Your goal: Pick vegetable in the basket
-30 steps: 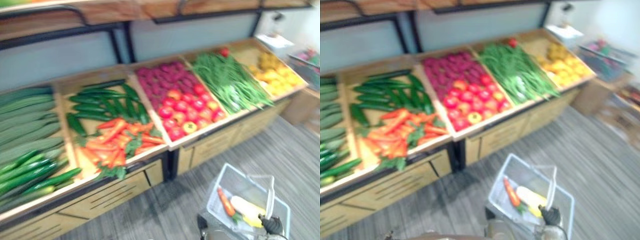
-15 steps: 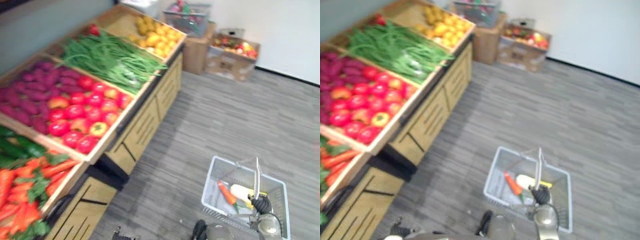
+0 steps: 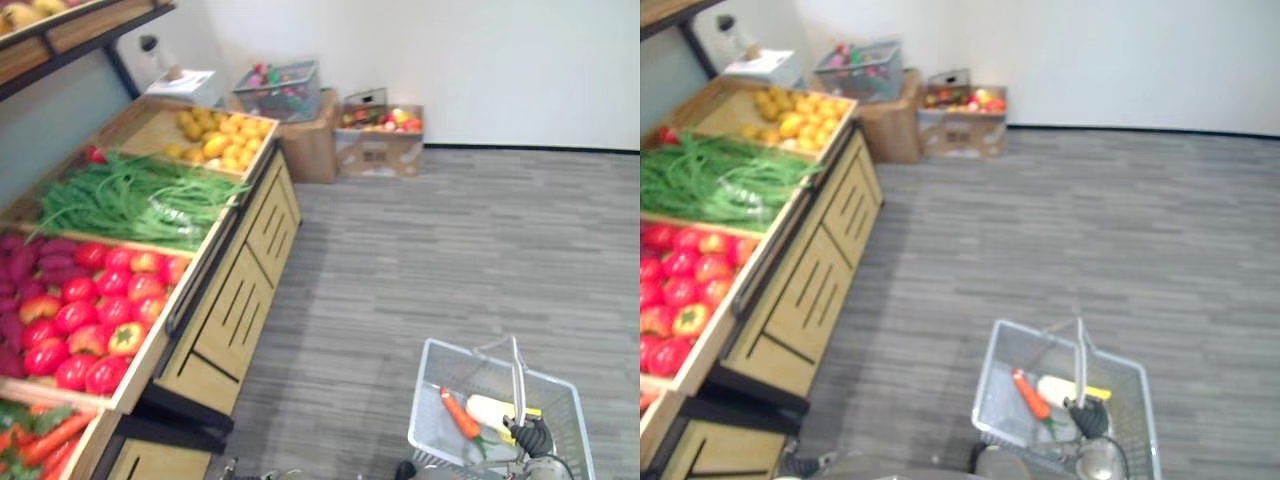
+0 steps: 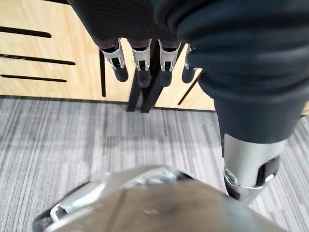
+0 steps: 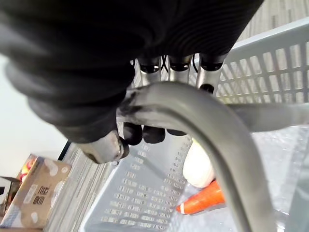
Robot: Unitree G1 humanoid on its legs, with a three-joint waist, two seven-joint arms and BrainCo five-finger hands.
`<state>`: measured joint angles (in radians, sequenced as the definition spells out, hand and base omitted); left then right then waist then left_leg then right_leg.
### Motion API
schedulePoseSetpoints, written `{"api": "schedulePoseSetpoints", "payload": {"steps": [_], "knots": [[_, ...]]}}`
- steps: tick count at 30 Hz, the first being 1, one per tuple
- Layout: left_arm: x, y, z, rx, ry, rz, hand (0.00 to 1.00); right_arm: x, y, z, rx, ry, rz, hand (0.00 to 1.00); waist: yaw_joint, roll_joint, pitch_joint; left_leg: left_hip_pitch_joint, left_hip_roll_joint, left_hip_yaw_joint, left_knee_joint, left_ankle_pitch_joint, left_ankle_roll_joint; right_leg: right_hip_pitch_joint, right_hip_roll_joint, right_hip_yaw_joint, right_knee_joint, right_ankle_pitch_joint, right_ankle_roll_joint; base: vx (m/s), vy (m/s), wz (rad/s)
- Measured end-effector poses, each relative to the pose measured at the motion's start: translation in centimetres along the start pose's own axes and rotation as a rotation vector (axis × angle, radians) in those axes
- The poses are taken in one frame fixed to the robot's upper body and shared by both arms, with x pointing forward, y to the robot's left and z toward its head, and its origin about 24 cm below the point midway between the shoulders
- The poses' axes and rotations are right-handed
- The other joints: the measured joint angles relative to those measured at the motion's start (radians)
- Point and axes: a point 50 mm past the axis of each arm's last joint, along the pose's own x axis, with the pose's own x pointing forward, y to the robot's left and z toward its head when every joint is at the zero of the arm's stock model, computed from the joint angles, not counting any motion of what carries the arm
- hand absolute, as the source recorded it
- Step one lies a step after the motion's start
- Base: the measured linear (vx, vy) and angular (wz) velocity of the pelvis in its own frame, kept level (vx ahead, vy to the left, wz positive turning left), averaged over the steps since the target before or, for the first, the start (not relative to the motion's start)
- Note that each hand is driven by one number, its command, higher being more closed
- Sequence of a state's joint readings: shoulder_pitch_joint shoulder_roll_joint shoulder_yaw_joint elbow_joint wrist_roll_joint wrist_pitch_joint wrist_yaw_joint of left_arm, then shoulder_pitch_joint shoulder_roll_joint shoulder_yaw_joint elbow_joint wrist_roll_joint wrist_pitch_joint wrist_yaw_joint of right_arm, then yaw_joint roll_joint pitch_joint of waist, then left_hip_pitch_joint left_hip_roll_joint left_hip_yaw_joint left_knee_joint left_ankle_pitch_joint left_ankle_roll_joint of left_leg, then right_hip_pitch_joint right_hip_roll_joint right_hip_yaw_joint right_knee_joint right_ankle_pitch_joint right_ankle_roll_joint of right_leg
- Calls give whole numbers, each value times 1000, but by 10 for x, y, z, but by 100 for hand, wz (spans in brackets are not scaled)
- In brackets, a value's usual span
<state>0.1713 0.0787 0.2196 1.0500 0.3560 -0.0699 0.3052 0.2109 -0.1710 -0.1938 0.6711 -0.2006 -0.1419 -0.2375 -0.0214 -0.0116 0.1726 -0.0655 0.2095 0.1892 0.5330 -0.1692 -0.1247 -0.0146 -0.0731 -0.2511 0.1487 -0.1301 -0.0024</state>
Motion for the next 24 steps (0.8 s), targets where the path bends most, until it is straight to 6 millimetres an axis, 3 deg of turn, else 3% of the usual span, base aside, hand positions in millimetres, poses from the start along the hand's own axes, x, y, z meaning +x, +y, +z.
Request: {"api": "schedulePoseSetpoints", "payload": {"steps": [1, 2, 3, 4, 7, 12, 17, 19, 24], "knots": [[-2, -2, -4, -9, 4, -2, 0, 0, 0, 0, -5, -3, 4, 100, 2, 10, 0, 8, -32, -68, -99, 3, 3, -3, 13, 18, -14, 14, 13, 13, 188, -86], [-4, -3, -6, -11, 8, -4, 0, 0, -1, 1, -8, -6, 6, 100, 3, 17, 0, 18, -39, -87, -161, 14, 12, -5, 20, 23, -20, 30, 20, 18, 204, -77], [-6, -5, -10, -11, 20, -8, 0, 0, -1, 0, -9, -4, 6, 100, 3, 37, -9, 46, -40, -95, -250, -8, 8, -10, 34, 43, -35, 45, 36, 66, 267, -37], [-5, -5, -7, -6, 9, -12, 0, 0, -4, 0, -7, -10, -2, 100, -6, 39, -16, 61, -49, -95, -336, -21, 21, -21, 33, 46, -70, 73, 52, 67, 231, -20], [-3, -2, -4, 40, -12, -17, 0, 3, -6, 6, 3, -28, -13, 100, 5, 20, -14, 40, -102, -62, -384, 7, 47, -51, -3, 80, -143, 158, 73, 71, 215, -16], [-3, -6, 1, 91, -44, -38, 0, 5, -6, 2, -18, -6, -21, 100, 2, 31, -10, 72, -156, -27, -430, 13, 64, -54, -41, 125, -157, 178, 96, 60, 149, -23], [1, 0, 7, 126, -71, -29, 0, 6, 0, 6, -4, -7, -9, 100, 1, 6, 4, 102, -158, 43, -430, 7, 73, -149, -41, 195, 13, 175, 93, -31, 65, -42], [3, 5, 8, 129, -74, -19, 0, 4, 5, 3, 5, 6, 0, 100, 1, -18, 15, 112, -154, 44, -420, -5, 92, -158, -38, 203, 66, 172, 93, -100, 28, -12], [3, 12, 1, 109, -50, 0, 0, -5, 16, -9, 22, 53, 24, 100, 8, -60, -12, 89, -168, 41, -402, -17, 94, -144, -63, 203, 19, 153, 93, -93, 0, 1]]}}
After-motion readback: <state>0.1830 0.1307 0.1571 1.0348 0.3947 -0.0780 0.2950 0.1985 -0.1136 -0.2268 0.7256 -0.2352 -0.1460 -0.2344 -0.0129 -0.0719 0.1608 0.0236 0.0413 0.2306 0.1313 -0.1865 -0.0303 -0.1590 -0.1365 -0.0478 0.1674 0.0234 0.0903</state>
